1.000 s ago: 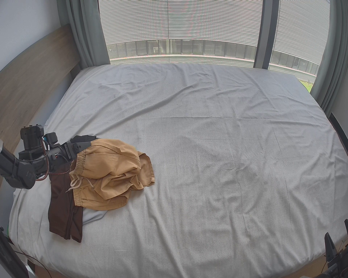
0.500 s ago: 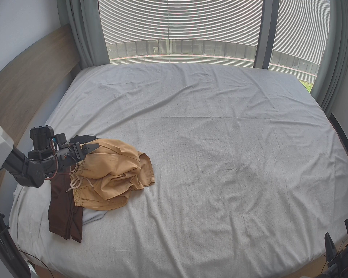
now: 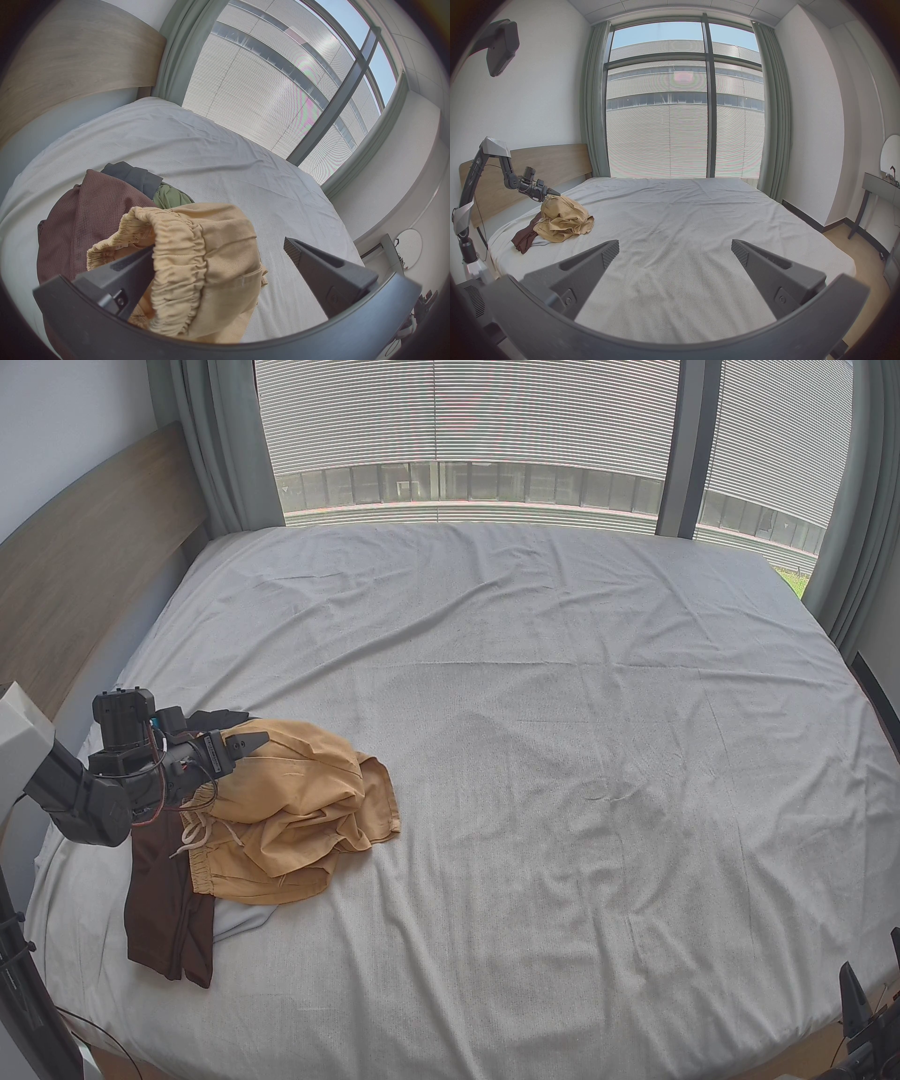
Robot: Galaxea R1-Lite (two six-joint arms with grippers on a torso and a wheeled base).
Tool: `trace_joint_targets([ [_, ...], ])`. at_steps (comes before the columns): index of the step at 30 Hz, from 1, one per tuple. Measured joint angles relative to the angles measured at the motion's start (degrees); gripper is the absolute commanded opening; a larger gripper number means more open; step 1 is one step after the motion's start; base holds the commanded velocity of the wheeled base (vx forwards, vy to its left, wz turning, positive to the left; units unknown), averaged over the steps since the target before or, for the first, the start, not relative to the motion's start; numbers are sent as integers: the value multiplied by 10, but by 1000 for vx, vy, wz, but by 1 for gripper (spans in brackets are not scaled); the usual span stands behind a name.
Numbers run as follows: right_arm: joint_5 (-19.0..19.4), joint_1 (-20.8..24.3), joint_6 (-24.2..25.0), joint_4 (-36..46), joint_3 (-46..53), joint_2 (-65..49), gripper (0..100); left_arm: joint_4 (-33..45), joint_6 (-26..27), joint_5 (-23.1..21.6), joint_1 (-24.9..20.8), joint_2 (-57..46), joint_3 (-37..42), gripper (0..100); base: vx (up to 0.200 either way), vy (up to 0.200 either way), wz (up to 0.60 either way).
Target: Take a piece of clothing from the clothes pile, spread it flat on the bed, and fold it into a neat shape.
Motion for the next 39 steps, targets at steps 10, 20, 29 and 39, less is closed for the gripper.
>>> trace_joint_targets([
  [10,0,0,1,0,0,0,100,0,0,0,-3,8,-12,0,0,0,0],
  [20,0,0,1,0,0,0,100,-14,-19,-3,-13,-3,-5,0,0,0,0],
  [29,0,0,0,0,0,0,100,-95,-105,-9,-29,-61,50,0,0,0,0],
  [39,0,-1,0,0,0,0,100,-132,-109,-32,-83,-133,104,0,0,0,0],
])
